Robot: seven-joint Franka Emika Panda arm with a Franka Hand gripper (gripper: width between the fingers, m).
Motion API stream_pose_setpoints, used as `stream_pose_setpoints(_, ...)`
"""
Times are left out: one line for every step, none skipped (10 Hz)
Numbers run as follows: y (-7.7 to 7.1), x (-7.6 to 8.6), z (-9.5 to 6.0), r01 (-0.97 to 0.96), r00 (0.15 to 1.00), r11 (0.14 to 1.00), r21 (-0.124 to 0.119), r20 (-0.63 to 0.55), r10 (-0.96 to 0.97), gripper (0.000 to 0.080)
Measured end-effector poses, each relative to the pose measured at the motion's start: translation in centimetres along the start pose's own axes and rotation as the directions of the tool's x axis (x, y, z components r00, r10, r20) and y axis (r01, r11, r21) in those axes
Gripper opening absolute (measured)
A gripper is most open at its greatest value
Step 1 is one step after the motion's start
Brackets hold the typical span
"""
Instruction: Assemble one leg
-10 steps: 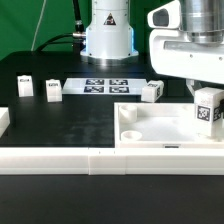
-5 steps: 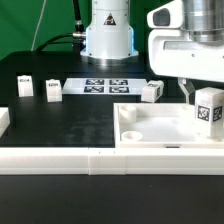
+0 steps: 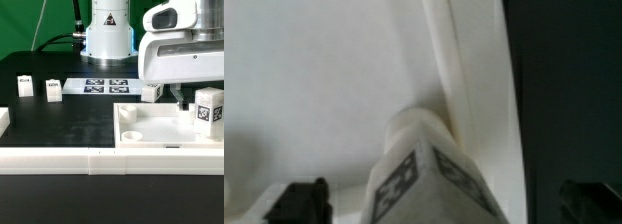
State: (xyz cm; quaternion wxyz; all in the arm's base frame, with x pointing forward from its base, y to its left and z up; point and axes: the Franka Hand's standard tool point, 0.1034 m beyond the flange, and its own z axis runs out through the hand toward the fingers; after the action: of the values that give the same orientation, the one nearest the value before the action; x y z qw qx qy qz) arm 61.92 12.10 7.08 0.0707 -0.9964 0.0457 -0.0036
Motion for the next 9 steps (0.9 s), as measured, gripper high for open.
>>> stream_pose_setpoints(-0.05, 0.00, -0.02, 0.097, 0.995, 0.995, -0.007, 0.000, -0.097, 0.0648)
stream_pose_setpoints(-0.09, 0.01, -0.08, 0.210, 0.978, 0.977, -0.015, 0.000, -0.210, 0.0648)
stream_pose_setpoints(0.04, 0.12, -0.21, 0.312, 0.950, 0.950, -0.016, 0.000, -0.312, 0.0648)
stream_pose_setpoints(0.12, 0.13, -0.35, 0.369, 0.929, 0.929, -0.018, 0.012, -0.369, 0.0648)
stream_pose_setpoints(-0.02, 0.22, -0.49, 0.420, 0.908, 0.907, -0.025, 0.019, -0.419, 0.0648)
stream_pose_setpoints(0.06, 0.22, -0.41, 0.420, 0.907, 0.907, -0.026, 0.017, -0.420, 0.0648)
stream_pose_setpoints(0.09, 0.21, -0.38, 0.419, 0.908, 0.908, -0.026, 0.018, -0.419, 0.0648)
stream_pose_setpoints(0.09, 0.21, -0.37, 0.419, 0.908, 0.908, -0.026, 0.018, -0.419, 0.0537)
stream_pose_setpoints(0.10, 0.21, -0.36, 0.419, 0.908, 0.908, -0.026, 0.018, -0.419, 0.0401)
